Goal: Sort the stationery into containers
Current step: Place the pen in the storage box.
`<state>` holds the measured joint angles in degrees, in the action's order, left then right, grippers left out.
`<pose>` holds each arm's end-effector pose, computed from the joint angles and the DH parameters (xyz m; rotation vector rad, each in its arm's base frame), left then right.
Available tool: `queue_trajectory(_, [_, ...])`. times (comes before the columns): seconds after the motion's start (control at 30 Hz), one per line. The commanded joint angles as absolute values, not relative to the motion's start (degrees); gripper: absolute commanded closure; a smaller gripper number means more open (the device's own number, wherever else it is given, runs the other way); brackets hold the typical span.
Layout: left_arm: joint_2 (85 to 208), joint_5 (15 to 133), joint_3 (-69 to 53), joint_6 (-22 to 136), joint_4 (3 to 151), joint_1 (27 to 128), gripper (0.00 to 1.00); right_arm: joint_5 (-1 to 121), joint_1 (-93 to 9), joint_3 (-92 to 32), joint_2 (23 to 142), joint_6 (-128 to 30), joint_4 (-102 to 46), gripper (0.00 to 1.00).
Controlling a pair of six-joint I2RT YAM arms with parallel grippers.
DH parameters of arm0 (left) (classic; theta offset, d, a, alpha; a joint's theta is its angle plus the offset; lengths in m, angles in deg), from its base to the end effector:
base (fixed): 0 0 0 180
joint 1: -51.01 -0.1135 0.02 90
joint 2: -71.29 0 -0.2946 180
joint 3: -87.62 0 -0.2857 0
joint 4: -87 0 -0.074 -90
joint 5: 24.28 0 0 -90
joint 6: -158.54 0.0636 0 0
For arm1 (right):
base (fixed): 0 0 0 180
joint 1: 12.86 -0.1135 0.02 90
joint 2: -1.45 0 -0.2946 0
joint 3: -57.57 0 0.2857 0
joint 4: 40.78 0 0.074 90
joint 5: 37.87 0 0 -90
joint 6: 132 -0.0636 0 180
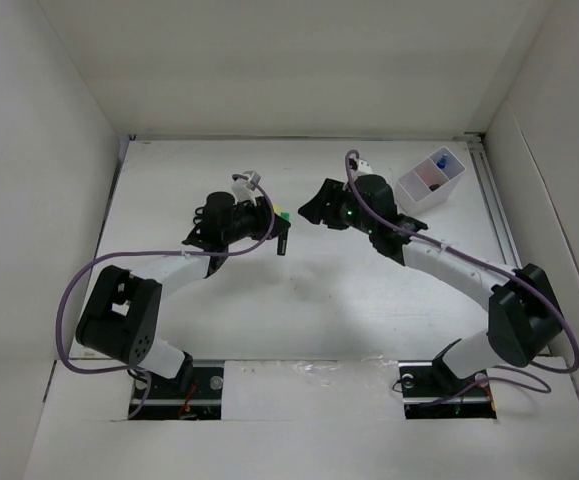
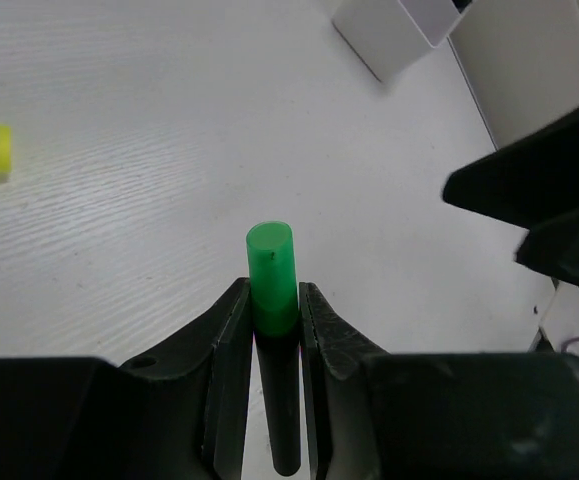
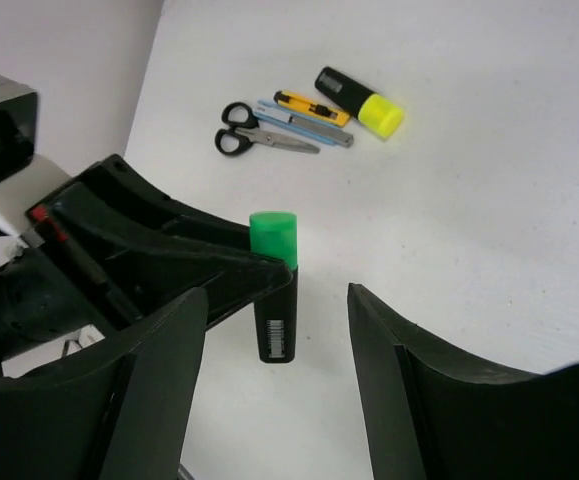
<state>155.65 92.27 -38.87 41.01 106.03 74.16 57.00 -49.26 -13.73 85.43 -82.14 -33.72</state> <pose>0.3239 -0.1694 0.2334 0.2828 1.8565 -1.0345 0.3164 0.2400 0.2974 0.0056 2.0398 0.9566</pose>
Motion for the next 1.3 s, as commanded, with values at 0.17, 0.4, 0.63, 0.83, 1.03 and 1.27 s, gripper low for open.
queue_trajectory(0.17, [155.05,104.3,-37.9,47.27,113.19,74.82,1.0,66.02,-48.98,-18.36,88.81,-85.94,-32.0,0.39])
queue_trajectory(0.4, [155.58,104.31,-36.84,47.79,113.19,76.67,1.0,67.25,-48.98,-21.44,92.06,-88.57,-30.94,0.36])
queue_trajectory(0.63, [156.2,103.08,-36.84,47.79,113.19,77.2,1.0,65.85,-49.6,-22.06,93.82,-89.63,-30.42,0.39])
queue_trajectory(0.83, [154.27,100.62,-37.63,47.27,114.51,77.2,1.0,65.32,-49.6,-21.44,94.88,-91.39,-29.89,0.43])
queue_trajectory(1.03, [153.21,99.21,-38.16,47.27,114.51,77.2,1.0,65.84,-49.6,-21.44,96.98,-92.62,-29.89,0.48])
queue_trajectory(1.27, [152.68,97.45,-38.68,47.27,114.51,77.72,1.0,66.37,-49.6,-21.44,97.51,-93.15,-29.89,0.61])
